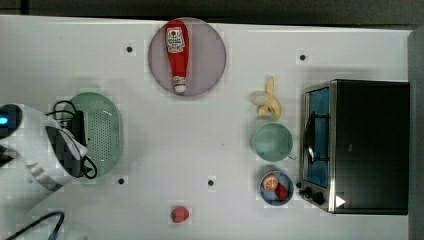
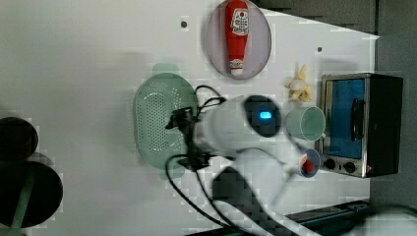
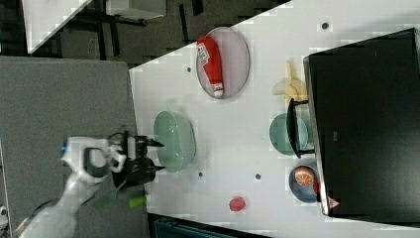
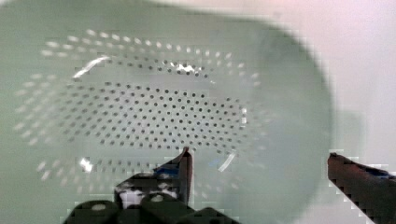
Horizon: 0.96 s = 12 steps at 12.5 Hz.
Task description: Drag strainer right to left.
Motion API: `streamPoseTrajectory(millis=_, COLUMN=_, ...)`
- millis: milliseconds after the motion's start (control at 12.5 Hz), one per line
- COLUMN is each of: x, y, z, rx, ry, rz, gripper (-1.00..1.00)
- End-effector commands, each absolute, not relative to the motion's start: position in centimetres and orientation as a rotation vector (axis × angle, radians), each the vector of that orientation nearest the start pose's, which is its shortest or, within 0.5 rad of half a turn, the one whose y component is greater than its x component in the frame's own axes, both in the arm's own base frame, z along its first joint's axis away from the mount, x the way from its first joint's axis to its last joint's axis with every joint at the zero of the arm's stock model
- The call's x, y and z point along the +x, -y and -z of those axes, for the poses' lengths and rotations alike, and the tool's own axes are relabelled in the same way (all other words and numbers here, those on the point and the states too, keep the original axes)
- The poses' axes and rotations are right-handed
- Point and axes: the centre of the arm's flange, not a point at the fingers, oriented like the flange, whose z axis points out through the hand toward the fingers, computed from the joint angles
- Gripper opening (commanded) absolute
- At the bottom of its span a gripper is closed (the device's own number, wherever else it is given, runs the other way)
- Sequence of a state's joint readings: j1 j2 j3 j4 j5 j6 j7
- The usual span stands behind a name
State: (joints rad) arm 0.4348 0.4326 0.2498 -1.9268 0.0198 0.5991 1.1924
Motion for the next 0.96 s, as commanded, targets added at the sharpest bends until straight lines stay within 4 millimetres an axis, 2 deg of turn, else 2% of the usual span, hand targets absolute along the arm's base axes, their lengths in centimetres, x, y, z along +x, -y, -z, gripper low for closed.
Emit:
streamPoseTrajectory(millis=80, x=50.8, y=-32.2, z=-40.7, rx=-2.698, ry=-1.616, rz=-0.122, gripper=1.00)
streamPoseTrajectory(millis=160, x=51.1, y=-29.4, z=-44.0, rx=-2.735, ry=-1.550, rz=-0.097, gripper=1.00)
streamPoseTrajectory(millis=320, x=51.5, y=-22.5, z=-49.9, rx=-2.783, ry=-1.447, rz=-0.063, gripper=1.00)
streamPoseTrajectory(millis=480, x=51.4, y=-15.0, z=-54.3, rx=-2.796, ry=-1.392, rz=-0.047, gripper=1.00)
streamPoseTrajectory(millis=560, x=51.2, y=-11.7, z=-55.7, rx=-2.802, ry=-1.369, rz=-0.053, gripper=1.00)
streamPoseTrajectory(millis=720, x=50.8, y=-5.7, z=-57.1, rx=-2.850, ry=-1.331, rz=-0.054, gripper=1.00)
streamPoseTrajectory(millis=880, x=50.6, y=-0.6, z=-57.2, rx=-2.898, ry=-1.312, rz=-0.050, gripper=1.00)
streamPoseTrajectory(millis=960, x=50.6, y=1.3, z=-57.2, rx=-2.911, ry=-1.299, rz=-0.055, gripper=1.00)
